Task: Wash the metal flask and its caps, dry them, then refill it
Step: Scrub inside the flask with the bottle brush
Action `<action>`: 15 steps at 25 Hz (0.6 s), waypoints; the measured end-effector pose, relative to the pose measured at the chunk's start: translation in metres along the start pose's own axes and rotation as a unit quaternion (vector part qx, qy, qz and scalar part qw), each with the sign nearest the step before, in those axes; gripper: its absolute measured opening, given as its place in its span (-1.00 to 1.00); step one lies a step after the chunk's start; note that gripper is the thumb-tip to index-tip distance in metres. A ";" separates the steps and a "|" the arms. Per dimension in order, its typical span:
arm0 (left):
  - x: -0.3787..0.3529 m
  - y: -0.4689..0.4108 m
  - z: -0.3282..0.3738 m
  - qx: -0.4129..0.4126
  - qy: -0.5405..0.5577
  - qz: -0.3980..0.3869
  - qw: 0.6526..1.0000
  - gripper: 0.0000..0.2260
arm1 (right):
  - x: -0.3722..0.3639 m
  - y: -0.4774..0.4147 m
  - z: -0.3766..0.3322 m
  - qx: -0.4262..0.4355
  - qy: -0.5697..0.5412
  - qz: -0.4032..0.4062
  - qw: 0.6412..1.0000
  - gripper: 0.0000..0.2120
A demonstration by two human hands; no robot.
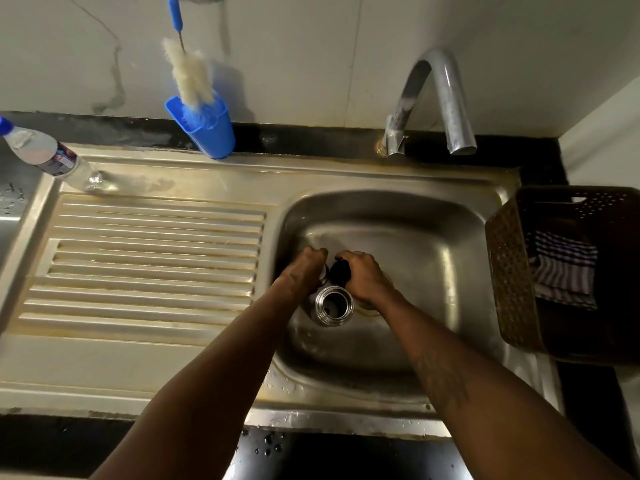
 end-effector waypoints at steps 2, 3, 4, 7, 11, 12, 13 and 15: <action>0.006 0.005 -0.001 0.010 0.018 0.006 1.000 -0.59 | -0.001 -0.001 -0.001 0.004 0.007 -0.011 1.000 -0.36; 0.008 0.007 -0.005 0.022 0.031 0.002 0.999 -0.56 | -0.002 -0.001 -0.001 0.002 0.008 -0.022 1.000 -0.32; 0.013 0.009 -0.005 0.028 0.036 0.003 0.999 -0.53 | -0.001 -0.002 -0.001 -0.006 0.010 -0.034 0.999 -0.28; 0.049 0.021 -0.004 0.049 0.062 0.039 0.996 -0.57 | 0.021 -0.007 -0.007 -0.025 0.020 -0.039 0.999 -0.23; 0.119 0.039 0.000 0.042 0.123 0.137 0.982 -0.65 | 0.075 -0.012 -0.050 0.009 -0.029 0.031 0.999 -0.49; 0.137 0.043 0.002 0.033 0.134 0.164 0.977 -0.71 | 0.087 -0.011 -0.064 0.017 -0.046 0.047 0.998 -0.55; 0.155 0.048 0.003 0.023 0.135 0.188 0.973 -0.76 | 0.098 -0.010 -0.077 0.028 -0.065 0.061 0.996 -0.60; 0.185 0.061 -0.003 0.026 0.132 0.236 0.962 -0.78 | 0.116 -0.004 -0.108 0.057 -0.098 0.093 0.989 -0.67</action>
Point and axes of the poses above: each hand's wrist, its own y-axis away from the middle knuckle, its own x-axis out of the back of the hand, z = x × y, the point moved 10 cm from there along -y, towards the middle knuckle, and after that the axes turned 5 degrees about -y, right-handed, at the moved point
